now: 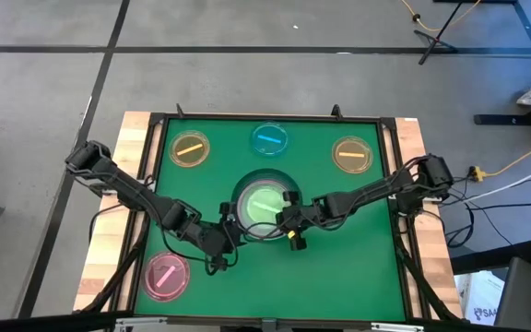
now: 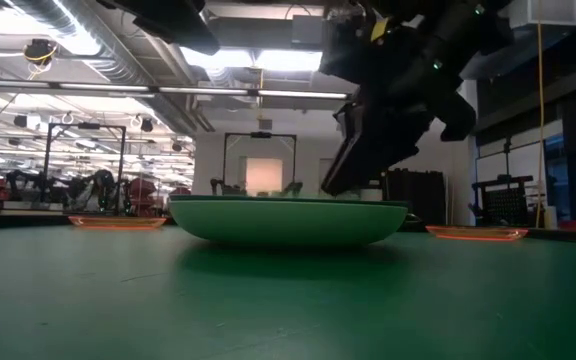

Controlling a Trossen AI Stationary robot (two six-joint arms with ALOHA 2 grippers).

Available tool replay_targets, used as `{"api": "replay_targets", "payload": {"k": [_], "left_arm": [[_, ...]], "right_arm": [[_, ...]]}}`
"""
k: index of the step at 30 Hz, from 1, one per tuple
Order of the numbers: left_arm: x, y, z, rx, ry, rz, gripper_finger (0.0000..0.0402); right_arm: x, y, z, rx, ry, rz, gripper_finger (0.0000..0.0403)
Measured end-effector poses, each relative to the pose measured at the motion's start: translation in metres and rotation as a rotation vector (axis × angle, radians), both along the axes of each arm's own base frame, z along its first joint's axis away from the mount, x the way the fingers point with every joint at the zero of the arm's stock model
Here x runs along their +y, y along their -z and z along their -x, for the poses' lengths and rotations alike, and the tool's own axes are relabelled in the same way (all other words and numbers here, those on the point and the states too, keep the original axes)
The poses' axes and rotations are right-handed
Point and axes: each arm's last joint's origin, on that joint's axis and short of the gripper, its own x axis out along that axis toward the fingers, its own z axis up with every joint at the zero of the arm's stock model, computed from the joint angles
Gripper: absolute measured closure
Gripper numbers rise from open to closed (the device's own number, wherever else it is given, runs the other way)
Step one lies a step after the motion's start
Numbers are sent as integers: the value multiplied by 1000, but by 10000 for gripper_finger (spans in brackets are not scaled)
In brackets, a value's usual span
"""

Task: Stack plastic plates
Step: Stack the green transparent plate on top of the gray plate, then stack the right orange transparent plate on top of the green transparent plate

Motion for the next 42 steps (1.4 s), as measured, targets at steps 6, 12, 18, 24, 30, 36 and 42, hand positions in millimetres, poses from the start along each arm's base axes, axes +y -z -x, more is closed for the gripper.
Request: {"api": "replay_targets", "payload": {"k": [6,12,18,24,30,36,42], "left_arm": [[1,0,-1,-2,-5,-1,291],[1,0,-1,-2,-8,0,291],[0,0,0,0,1,4,291],[-1,0,0,0,-2,11,291],[-1,0,0,-3,-6,7,291],[1,-1,-1,-19,-28,-7,291],[1,-1,-1,-23,-37,-15,291]], "right_arm": [[0,-16,-2,94,-5,27,261],[-2,-40,9,162,3,38,245],[-9,-60,34,202,70,16,245],[-20,-61,71,175,150,42,245],[-35,-57,111,122,274,123,245],[-57,-45,136,102,420,172,245],[-89,-23,145,176,583,176,245]]}}
